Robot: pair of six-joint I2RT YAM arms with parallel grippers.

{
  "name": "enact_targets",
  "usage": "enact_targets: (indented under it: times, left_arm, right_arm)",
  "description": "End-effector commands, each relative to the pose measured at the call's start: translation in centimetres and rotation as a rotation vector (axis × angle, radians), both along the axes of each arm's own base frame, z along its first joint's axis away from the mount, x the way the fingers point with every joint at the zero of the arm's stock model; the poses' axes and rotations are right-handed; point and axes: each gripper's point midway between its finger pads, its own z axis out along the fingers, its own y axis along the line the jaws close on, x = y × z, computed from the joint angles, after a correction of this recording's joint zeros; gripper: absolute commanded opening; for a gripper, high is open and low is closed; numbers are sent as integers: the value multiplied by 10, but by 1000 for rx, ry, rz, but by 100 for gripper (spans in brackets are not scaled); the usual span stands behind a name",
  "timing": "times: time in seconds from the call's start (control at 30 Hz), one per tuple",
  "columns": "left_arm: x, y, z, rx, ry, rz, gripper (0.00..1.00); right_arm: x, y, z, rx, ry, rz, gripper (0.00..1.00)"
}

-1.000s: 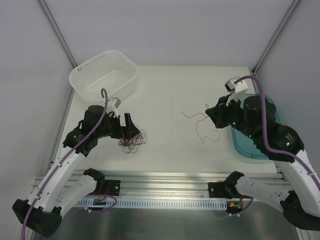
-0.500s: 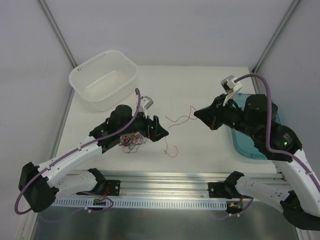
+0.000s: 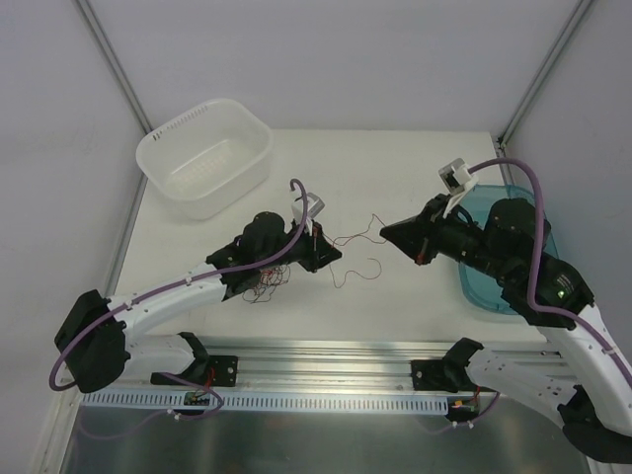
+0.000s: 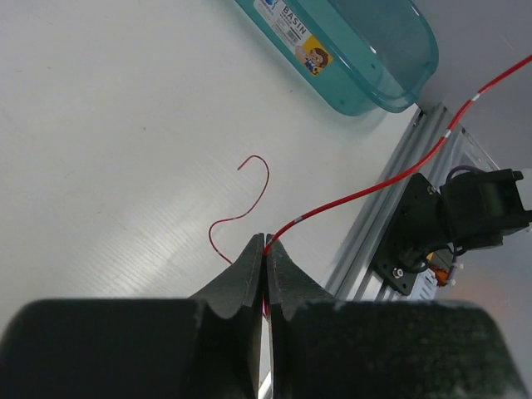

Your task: Untangle the cables

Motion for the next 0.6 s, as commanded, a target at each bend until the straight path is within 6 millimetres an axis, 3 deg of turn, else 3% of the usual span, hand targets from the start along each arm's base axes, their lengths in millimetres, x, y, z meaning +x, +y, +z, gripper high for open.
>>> enact_targets:
  times: [0.0, 0.03, 0.07, 0.13, 0.17, 0.2, 0.27, 0.3, 0.43, 0.5, 0.57]
  left_arm:
    - [5, 4, 33, -42, -62, 49, 0]
    - [5, 6, 34, -29, -65, 56, 0]
    - [6, 8, 35, -21, -66, 64, 0]
    - [9, 14, 39, -2, -69, 95, 0]
    - [10, 15, 41, 3, -70, 105, 0]
    - [11, 16, 47, 6, -79, 112, 0]
    - [15, 22, 45, 45, -78, 139, 0]
    - [18, 23, 54, 47, -93, 152, 0]
    - [25, 36, 64, 129, -107, 202, 0]
    - [27, 36, 87, 121, -129, 204, 0]
    - [33, 48, 92, 167, -139, 254, 0]
  right_arm:
    - [4, -15, -6, -12, -22, -78, 2]
    - [6, -19, -21, -43, 0, -96, 4]
    - [6, -27, -24, -49, -7, -132, 7]
    - [6, -35, -39, -83, 9, -162, 22]
    - [5, -40, -47, -99, 11, -175, 32]
    - [4, -43, -53, -114, 14, -179, 50]
    - [0, -48, -70, -160, 33, -178, 66]
    - [-4, -52, -72, -163, 30, -175, 76]
    - [-11, -71, -102, -245, 64, -212, 90]
    - [-14, -78, -120, -285, 88, -225, 93]
    - [-21, -87, -130, -296, 102, -240, 95]
